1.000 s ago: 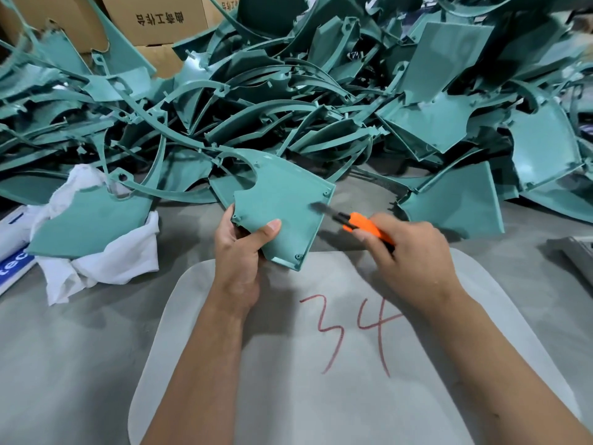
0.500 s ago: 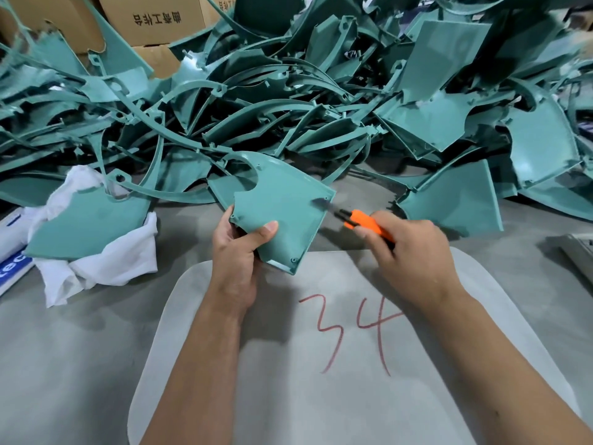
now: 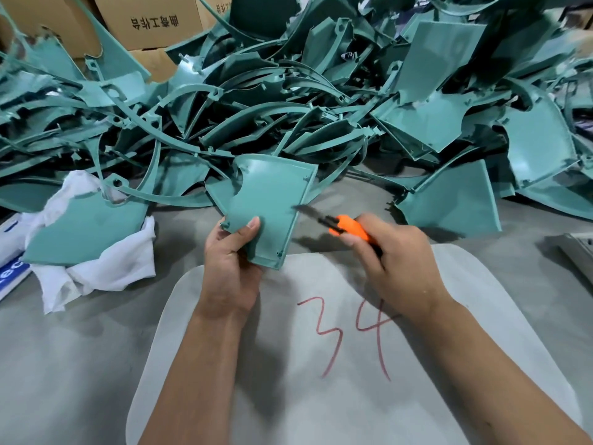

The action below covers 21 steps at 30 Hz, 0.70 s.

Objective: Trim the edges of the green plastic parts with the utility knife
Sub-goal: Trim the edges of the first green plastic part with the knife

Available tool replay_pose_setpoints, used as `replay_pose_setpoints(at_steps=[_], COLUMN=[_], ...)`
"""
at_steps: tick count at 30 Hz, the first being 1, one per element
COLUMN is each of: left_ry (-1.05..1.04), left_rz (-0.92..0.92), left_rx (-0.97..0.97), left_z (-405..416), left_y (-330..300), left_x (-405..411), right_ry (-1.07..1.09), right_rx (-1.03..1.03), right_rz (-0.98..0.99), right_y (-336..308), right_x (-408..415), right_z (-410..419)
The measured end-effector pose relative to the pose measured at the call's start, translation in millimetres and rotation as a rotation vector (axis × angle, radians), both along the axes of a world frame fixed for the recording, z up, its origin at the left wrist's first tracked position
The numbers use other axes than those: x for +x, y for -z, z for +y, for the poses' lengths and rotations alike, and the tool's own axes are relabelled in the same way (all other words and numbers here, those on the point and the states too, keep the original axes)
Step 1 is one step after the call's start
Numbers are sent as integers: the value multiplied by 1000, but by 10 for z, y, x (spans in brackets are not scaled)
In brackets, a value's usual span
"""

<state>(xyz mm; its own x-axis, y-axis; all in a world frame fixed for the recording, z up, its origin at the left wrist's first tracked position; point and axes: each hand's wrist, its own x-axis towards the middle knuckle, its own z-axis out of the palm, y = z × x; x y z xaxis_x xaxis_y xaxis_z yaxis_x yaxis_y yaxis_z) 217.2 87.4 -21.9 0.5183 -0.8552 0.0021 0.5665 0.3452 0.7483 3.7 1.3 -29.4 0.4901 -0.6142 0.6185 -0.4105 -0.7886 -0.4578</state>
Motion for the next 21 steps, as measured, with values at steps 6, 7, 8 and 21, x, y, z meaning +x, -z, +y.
replay_pose_setpoints(at_steps=[6,7,8,21], left_ry=[-6,-15,-25,-49], left_rz=[21,21,16,92], left_rx=[-15,-12,-6,64], left_z=[18,12,6,56], left_y=[-25,-21,-17,-66], left_x=[-3,-5,-9,32], right_ry=[84,23,-30,265], right_rx=[-32,-61,-84,-19], right_rz=[-85,-86,-72,-43], right_y=[-2,-12,-19,28], right_x=[-12,-3,14,-105], right_z=[-24,7,40,-115])
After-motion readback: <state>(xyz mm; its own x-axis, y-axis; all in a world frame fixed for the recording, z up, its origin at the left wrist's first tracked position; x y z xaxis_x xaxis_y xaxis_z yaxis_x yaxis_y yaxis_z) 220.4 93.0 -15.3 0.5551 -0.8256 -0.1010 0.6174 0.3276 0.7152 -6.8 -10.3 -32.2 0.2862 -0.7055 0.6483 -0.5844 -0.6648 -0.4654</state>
